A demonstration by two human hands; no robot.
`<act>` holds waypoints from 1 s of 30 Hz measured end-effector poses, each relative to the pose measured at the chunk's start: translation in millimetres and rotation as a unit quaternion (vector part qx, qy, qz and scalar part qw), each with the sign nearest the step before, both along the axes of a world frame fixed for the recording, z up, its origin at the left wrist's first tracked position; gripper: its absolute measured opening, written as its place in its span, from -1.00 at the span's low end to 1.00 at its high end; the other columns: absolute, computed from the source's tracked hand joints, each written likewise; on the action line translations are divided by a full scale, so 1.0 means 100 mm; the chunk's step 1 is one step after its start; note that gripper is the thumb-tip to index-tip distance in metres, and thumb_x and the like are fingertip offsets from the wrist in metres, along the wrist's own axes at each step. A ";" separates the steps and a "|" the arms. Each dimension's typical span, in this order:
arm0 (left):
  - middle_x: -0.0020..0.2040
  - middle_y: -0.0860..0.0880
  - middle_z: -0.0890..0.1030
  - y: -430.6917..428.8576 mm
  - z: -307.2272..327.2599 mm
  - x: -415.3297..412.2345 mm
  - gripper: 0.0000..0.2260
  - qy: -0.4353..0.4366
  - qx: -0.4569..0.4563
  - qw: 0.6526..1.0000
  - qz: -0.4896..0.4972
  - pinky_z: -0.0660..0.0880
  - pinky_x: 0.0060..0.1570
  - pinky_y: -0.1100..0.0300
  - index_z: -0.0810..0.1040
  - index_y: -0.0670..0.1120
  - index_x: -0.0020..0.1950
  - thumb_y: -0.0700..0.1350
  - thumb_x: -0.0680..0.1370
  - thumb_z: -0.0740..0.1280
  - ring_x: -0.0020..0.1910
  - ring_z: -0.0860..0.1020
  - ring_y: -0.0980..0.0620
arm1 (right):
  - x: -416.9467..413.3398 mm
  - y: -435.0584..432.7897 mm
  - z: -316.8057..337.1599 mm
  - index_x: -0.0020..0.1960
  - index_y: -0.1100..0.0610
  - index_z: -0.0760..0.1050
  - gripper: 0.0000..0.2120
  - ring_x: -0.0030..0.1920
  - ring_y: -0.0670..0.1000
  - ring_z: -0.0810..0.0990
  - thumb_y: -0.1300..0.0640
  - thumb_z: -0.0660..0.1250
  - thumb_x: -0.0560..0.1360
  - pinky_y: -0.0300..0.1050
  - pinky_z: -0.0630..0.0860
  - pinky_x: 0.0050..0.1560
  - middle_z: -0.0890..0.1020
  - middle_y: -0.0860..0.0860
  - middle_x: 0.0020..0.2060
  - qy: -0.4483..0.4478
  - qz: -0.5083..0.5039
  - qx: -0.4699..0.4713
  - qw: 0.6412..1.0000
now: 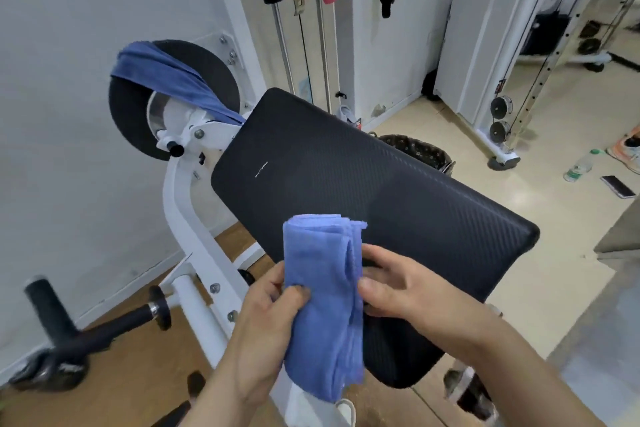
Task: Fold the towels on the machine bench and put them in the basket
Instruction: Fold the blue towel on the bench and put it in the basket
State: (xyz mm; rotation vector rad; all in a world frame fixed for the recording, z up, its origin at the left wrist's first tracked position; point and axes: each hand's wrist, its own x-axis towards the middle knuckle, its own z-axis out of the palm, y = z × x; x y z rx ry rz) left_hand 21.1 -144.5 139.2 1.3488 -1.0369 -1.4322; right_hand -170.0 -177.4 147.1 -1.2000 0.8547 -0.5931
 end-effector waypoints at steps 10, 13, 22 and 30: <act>0.21 0.39 0.46 0.83 0.20 -0.37 -0.26 -0.198 -0.112 0.969 0.093 0.48 0.10 0.38 0.25 0.31 0.37 -0.20 0.40 0.54 0.24 0.44 0.34 | -0.17 0.62 0.11 -0.01 -0.06 0.51 -0.73 -0.14 -0.17 0.63 0.05 0.51 0.35 -0.14 0.57 -0.09 0.65 -0.19 -0.15 0.182 -0.095 -0.262 0.943; 0.23 0.41 0.42 0.99 0.37 -0.30 -0.14 -0.274 -0.119 0.954 0.024 0.37 0.01 0.59 0.14 0.39 0.42 -0.01 0.31 0.57 0.22 0.39 0.47 | -0.19 0.83 0.20 -0.05 -0.07 0.51 -0.72 -0.15 -0.18 0.62 0.01 0.54 0.33 -0.17 0.55 -0.14 0.64 -0.20 -0.18 0.193 -0.046 -0.306 0.931; -0.05 0.19 0.57 1.78 0.43 -0.42 -0.74 -0.468 -0.360 0.805 0.063 0.44 -0.08 0.35 0.65 0.04 0.00 -0.07 0.33 0.47 -0.05 0.53 0.18 | -0.28 1.66 0.24 0.05 -0.16 0.42 -0.72 -0.09 -0.15 0.44 -0.05 0.41 0.38 -0.26 0.41 -0.17 0.49 -0.19 -0.12 0.330 -0.117 -0.383 0.855; 0.00 0.02 0.52 2.73 0.02 -1.05 -0.85 -0.531 -0.541 0.651 0.045 0.47 -0.19 0.08 0.58 -0.06 0.08 -0.15 0.52 0.37 -0.10 0.50 -0.04 | -0.70 2.67 0.26 0.16 -0.07 0.46 -0.68 -0.26 0.04 0.67 -0.05 0.42 0.44 0.00 0.60 -0.13 0.71 0.05 -0.19 0.011 -0.170 0.043 0.984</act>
